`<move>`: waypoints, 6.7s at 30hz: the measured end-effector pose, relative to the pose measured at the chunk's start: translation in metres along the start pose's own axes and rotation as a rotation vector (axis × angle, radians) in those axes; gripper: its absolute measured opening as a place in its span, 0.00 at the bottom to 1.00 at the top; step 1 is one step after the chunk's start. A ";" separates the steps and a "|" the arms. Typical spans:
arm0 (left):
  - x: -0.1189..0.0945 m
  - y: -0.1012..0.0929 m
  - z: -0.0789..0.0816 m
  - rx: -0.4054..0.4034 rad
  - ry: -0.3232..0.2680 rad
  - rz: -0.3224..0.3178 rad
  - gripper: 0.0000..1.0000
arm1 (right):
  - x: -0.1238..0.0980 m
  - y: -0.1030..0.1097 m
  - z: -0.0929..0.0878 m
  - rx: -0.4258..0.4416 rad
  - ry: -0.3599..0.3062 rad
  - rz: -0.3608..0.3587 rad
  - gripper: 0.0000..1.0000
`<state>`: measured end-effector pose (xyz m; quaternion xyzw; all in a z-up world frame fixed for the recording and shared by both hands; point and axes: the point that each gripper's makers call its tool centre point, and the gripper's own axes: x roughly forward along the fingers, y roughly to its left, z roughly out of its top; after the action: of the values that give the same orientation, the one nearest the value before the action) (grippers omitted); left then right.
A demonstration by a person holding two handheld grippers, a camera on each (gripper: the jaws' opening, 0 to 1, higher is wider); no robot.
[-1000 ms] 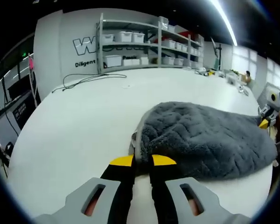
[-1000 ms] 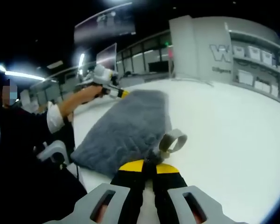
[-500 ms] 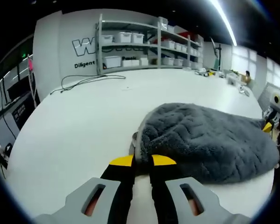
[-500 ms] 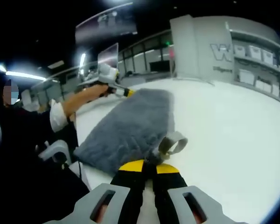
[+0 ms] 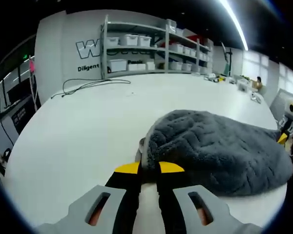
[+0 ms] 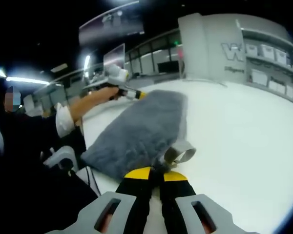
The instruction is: Open the folded towel by lifting each exposed corner and separating the folded layers until the towel lies flat within the target outline without major curled edges
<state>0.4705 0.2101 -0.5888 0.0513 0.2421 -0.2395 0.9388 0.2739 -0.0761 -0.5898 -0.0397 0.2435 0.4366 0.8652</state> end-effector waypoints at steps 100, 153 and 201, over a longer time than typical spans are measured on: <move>0.051 -0.027 0.027 0.049 -0.095 0.049 0.09 | 0.007 0.052 -0.007 0.000 0.050 0.162 0.03; 0.067 -0.038 0.037 0.067 -0.085 0.016 0.08 | 0.011 0.078 -0.009 -0.077 0.052 0.212 0.05; -0.068 -0.154 0.024 0.189 -0.134 -0.227 0.29 | -0.012 0.056 0.007 -0.317 0.008 0.134 0.16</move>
<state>0.3553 0.0987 -0.5322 0.0956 0.1597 -0.3688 0.9107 0.2272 -0.0481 -0.5697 -0.1610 0.1771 0.5259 0.8162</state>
